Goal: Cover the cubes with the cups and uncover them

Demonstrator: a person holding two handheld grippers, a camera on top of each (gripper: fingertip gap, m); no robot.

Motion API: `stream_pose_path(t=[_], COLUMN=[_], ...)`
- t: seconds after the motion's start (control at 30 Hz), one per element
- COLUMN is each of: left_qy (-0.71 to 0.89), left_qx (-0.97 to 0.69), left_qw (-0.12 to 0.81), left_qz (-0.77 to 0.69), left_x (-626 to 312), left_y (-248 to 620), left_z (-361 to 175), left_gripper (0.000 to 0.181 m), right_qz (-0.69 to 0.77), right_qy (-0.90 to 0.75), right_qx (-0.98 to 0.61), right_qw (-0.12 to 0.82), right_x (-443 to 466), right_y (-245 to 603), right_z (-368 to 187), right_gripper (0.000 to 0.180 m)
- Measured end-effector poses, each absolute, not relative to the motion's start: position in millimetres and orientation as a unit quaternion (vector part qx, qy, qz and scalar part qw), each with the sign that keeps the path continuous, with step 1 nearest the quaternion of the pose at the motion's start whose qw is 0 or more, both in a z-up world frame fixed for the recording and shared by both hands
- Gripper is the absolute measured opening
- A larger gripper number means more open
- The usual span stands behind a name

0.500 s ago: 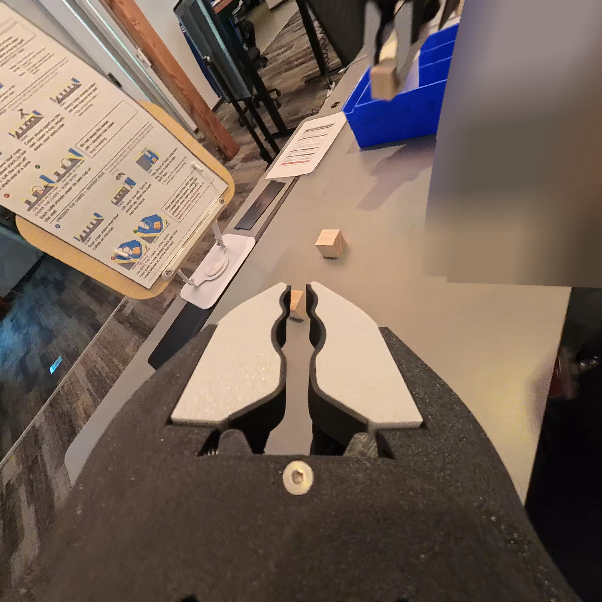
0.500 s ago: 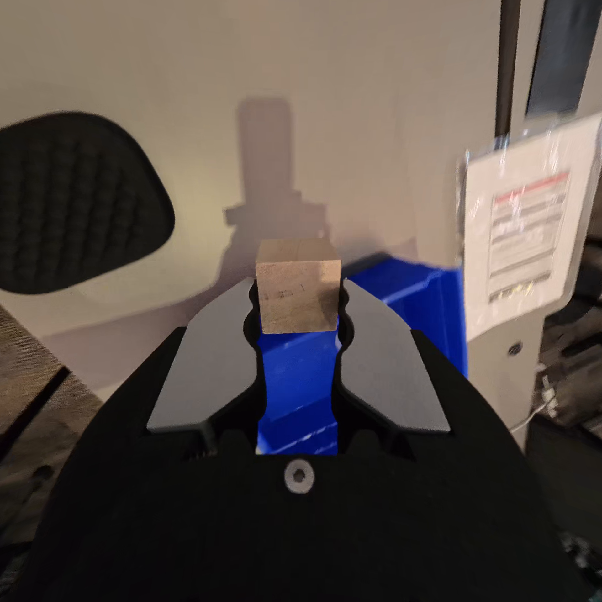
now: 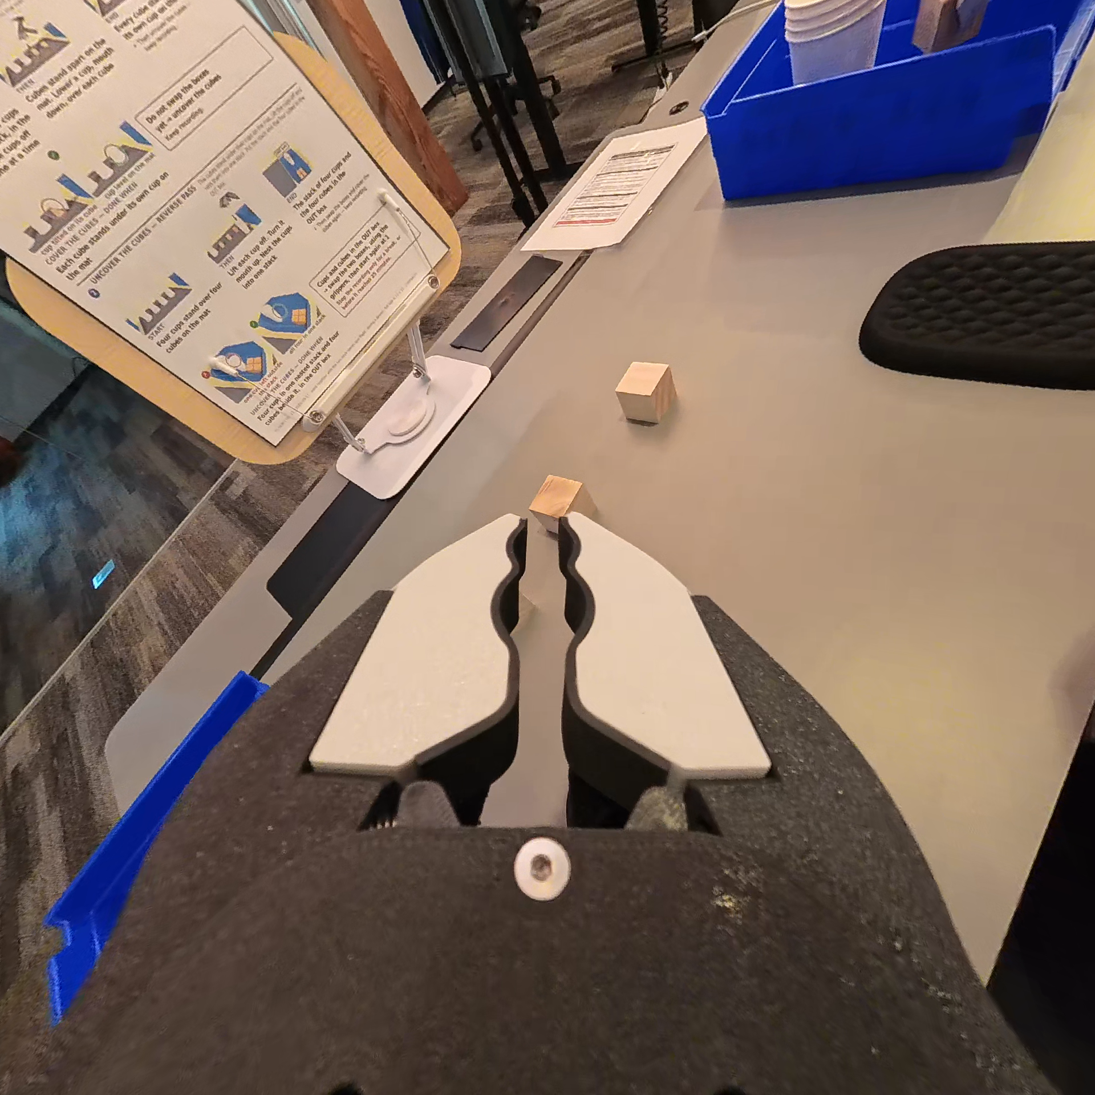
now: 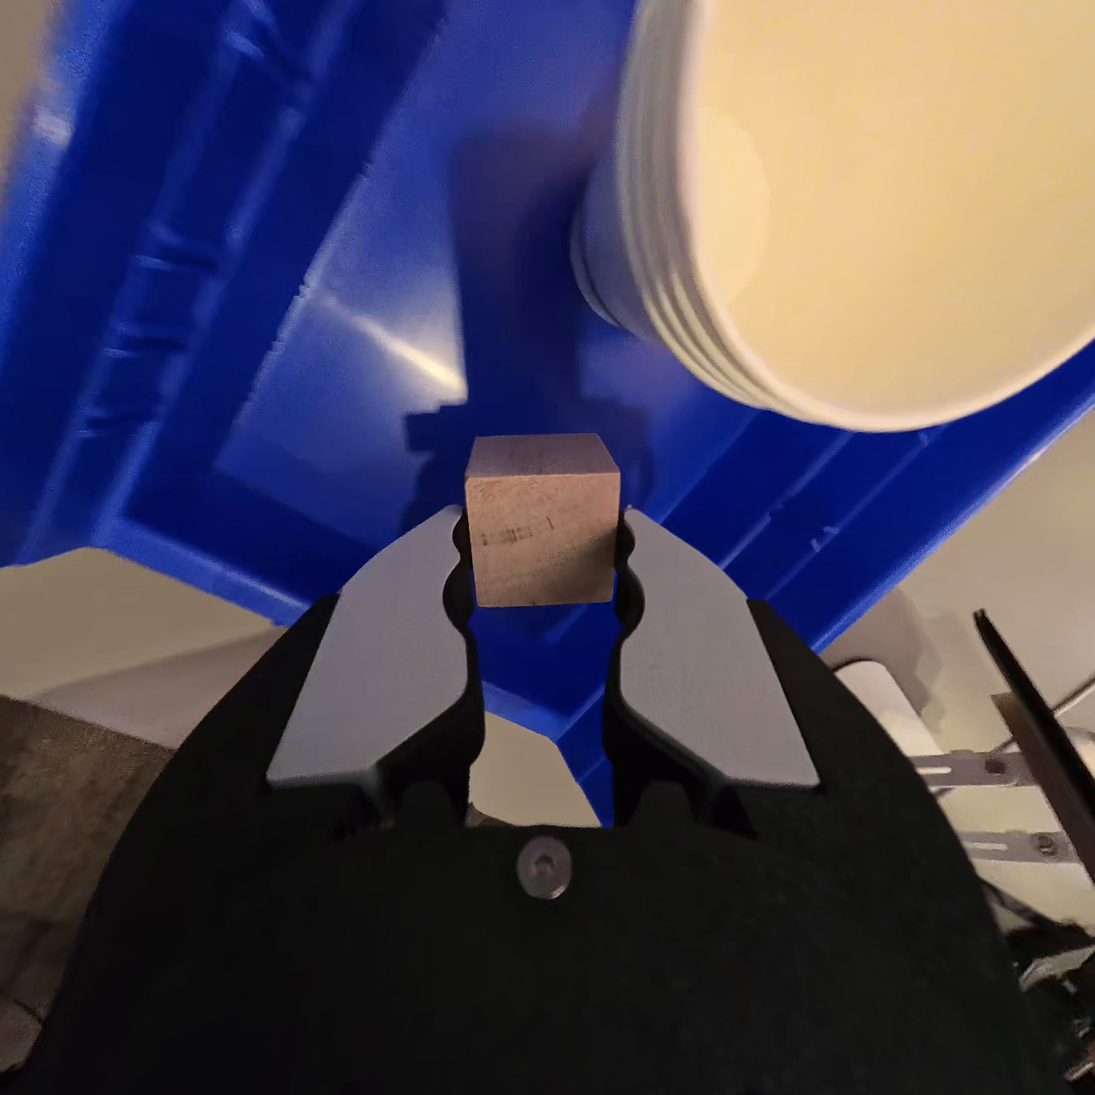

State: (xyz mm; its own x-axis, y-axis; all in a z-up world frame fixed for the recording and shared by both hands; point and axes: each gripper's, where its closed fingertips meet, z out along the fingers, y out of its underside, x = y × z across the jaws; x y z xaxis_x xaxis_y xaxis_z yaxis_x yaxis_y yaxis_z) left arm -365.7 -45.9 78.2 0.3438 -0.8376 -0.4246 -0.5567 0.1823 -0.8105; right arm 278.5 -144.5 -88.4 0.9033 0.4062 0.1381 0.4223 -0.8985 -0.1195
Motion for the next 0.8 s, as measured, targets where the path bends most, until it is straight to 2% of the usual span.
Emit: stream_pose_path(t=[0.33, 0.8], left_qy=[0.562, 0.569], left_qx=[-0.626, -0.618], left_qw=[0.528, 0.529], left_qz=[-0.118, -0.118], left_x=[-366.3, -364.1], left_y=[-52.2, -57.4], left_z=[81.6, 84.5], left_gripper=[0.009, 0.009], right_qz=[-0.054, -0.047], right_qy=[-0.048, 0.085], right_qx=[-0.996, -0.993], right_qw=[0.058, 0.064], right_x=[310.5, 313.6], right_y=[-141.7, -151.7], right_z=[-135.2, -145.6], right_gripper=[0.045, 0.045])
